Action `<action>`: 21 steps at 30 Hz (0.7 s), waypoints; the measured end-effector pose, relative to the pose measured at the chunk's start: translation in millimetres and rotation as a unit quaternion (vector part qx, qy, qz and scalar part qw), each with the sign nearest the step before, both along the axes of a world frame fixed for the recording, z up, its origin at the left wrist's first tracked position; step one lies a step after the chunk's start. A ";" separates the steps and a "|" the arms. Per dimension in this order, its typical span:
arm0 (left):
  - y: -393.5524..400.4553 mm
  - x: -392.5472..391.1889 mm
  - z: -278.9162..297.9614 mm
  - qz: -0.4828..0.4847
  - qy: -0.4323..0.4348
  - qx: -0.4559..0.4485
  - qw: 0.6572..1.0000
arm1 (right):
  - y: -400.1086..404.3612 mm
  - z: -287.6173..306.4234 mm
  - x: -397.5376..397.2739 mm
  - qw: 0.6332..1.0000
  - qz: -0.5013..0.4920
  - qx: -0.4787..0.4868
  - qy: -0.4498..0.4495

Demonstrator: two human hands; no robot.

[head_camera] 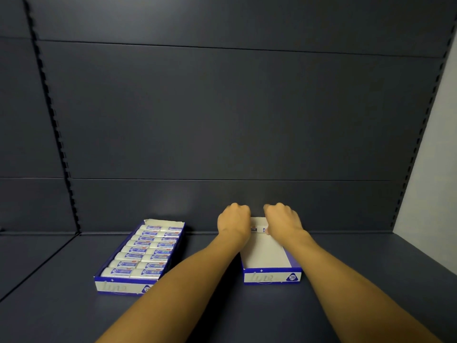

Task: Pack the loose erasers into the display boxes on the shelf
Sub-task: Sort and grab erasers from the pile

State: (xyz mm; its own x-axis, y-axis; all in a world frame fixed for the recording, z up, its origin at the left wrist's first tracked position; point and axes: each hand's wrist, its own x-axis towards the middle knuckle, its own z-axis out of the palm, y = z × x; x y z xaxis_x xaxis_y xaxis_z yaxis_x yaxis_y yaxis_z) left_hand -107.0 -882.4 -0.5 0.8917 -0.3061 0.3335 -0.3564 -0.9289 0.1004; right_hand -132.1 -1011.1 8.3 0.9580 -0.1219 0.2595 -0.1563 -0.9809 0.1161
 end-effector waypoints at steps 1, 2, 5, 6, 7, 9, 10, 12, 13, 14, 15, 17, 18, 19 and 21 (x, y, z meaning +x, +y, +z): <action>-0.5 -0.2 0.2 -0.003 0.002 0.004 1.000 | -0.1 0.8 -1.1 1.000 0.000 0.002 0.001; -0.9 0.0 0.7 -0.008 0.001 0.011 1.000 | 0.2 1.2 -1.6 1.000 0.002 0.001 0.002; 0.3 -1.3 3.6 -0.024 -0.001 0.031 0.999 | 4.0 5.0 -4.5 1.000 0.012 -0.003 0.004; 1.7 -1.0 4.7 -0.028 0.000 0.029 0.999 | 4.4 6.8 -6.5 1.000 0.016 0.002 0.006; 3.5 -1.0 6.2 -0.031 0.005 0.024 0.999 | 3.7 9.0 -8.6 1.000 0.018 0.015 0.007; 7.7 0.3 9.0 -0.036 0.013 -0.007 0.999 | -3.5 12.2 -11.1 0.996 0.027 0.080 0.006; 10.7 1.6 10.2 -0.038 0.015 -0.032 0.999 | -9.1 12.9 -11.8 0.991 0.032 0.130 0.003; 19.3 2.2 12.7 -0.037 0.020 -0.093 0.995 | -20.8 13.9 -17.7 0.973 0.040 0.226 -0.012; 25.0 1.9 13.5 -0.031 0.027 -0.125 0.991 | -26.7 14.0 -22.3 0.961 0.039 0.270 -0.034; 31.1 2.0 13.4 -0.021 0.039 -0.158 0.986 | -33.1 12.7 -26.8 0.947 0.032 0.312 -0.066; 37.0 1.4 12.8 -0.009 0.054 -0.188 0.981 | -38.2 11.1 -32.4 0.933 0.018 0.347 -0.097; 47.0 -0.1 9.5 0.019 0.092 -0.231 0.968 | -44.5 5.6 -44.3 0.914 -0.021 0.385 -0.124; 50.2 -2.0 7.4 0.029 0.113 -0.243 0.963 | -45.3 2.3 -49.5 0.909 -0.038 0.397 -0.120; 52.0 -4.8 5.0 0.033 0.130 -0.252 0.958 | -43.9 -0.8 -54.1 0.904 -0.049 0.410 -0.108; 50.4 -10.5 0.5 0.027 0.160 -0.265 0.950 | -36.6 -4.3 -61.0 0.893 -0.056 0.439 -0.083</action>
State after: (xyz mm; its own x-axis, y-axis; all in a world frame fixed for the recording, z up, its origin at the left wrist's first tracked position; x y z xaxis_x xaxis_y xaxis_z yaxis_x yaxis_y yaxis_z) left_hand -117.6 -832.0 0.0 0.9829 -0.1219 0.1381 -0.1830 -0.7331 0.6550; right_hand -193.1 -1047.7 4.0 0.8840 -0.4411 0.1548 -0.2027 -0.6602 -0.7232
